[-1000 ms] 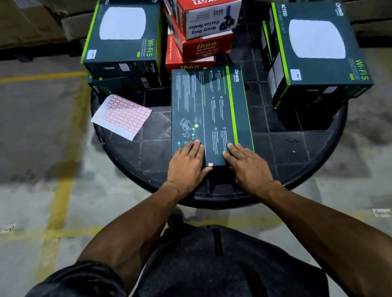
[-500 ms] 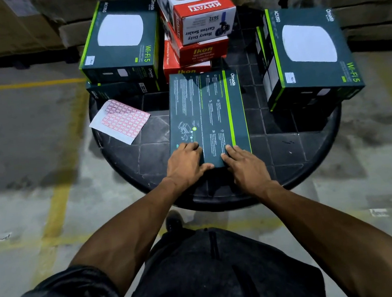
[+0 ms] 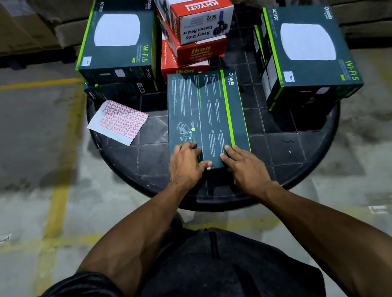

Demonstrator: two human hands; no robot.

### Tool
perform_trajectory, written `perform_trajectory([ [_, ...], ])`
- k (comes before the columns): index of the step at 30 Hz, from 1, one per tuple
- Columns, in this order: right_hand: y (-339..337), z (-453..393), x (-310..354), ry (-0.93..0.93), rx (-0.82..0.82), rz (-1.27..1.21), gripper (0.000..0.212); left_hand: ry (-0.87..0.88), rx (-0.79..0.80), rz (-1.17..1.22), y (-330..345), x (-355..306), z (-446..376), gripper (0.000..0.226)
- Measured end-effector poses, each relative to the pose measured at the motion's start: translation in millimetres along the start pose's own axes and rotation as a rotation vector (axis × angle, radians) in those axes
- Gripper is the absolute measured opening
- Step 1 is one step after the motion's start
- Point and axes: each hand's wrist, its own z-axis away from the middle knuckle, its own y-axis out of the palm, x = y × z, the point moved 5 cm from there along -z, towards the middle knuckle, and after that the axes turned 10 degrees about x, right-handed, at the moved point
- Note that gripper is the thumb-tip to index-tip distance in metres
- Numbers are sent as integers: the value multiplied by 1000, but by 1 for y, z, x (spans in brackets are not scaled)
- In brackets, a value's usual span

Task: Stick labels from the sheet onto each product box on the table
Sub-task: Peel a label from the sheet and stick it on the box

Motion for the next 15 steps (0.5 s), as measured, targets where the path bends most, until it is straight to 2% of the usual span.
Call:
perform_trajectory([
  [3, -1, 1, 1, 1, -6, -3, 55, 13, -35, -41, 1, 0, 4, 47],
  [8, -2, 1, 1, 1, -9, -9, 58, 17, -4, -98, 5, -1, 7, 69],
  [15, -1, 2, 1, 1, -8, -23, 60, -16, -24, -43, 6, -3, 6, 63],
])
